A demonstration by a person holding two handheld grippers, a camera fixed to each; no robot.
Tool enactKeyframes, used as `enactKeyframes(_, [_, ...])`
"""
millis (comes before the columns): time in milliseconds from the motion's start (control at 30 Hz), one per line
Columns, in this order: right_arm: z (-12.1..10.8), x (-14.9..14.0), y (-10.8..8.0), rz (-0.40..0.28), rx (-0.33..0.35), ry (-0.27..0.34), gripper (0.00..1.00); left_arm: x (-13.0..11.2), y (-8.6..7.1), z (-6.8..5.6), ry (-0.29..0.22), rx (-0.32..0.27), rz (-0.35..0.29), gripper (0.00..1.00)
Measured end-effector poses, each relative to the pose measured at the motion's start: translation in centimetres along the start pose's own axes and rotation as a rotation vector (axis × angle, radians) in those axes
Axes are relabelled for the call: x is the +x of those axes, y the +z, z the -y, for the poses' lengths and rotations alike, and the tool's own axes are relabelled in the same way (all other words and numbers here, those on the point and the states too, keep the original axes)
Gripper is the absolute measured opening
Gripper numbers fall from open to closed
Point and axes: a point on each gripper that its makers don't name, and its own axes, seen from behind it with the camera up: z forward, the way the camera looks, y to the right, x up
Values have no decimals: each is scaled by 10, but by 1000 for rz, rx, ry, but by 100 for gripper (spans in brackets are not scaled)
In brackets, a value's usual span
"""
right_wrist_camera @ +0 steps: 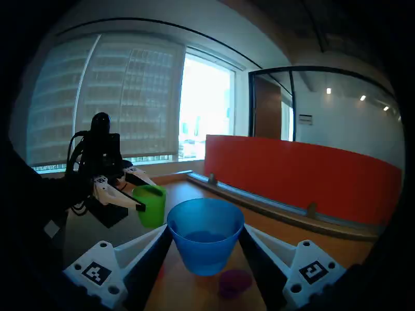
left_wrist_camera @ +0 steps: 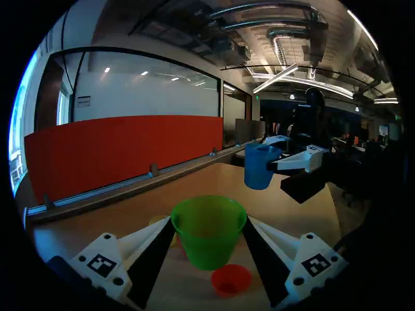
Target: Pour water
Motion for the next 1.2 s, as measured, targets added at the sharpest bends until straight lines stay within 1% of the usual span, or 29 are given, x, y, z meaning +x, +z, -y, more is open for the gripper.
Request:
enactKeyframes(400, [1,10,0,-14,0,-38,89,-11,4,-24,-1,-51,11,88])
enactKeyframes(600, [-1,18,-1,-16,-5,-93,89,-14,6,-35,2,-73,13,88])
enactKeyframes(733, [2,24,-1,-20,2,-136,89,-14,7,-44,-3,-89,1,88])
enactKeyframes(900, [5,32,-1,-29,8,-172,89,-17,9,-52,-5,-98,-4,88])
enactKeyframes(1200, [4,39,2,-26,4,-237,89,-23,13,-66,-10,-112,-16,87])
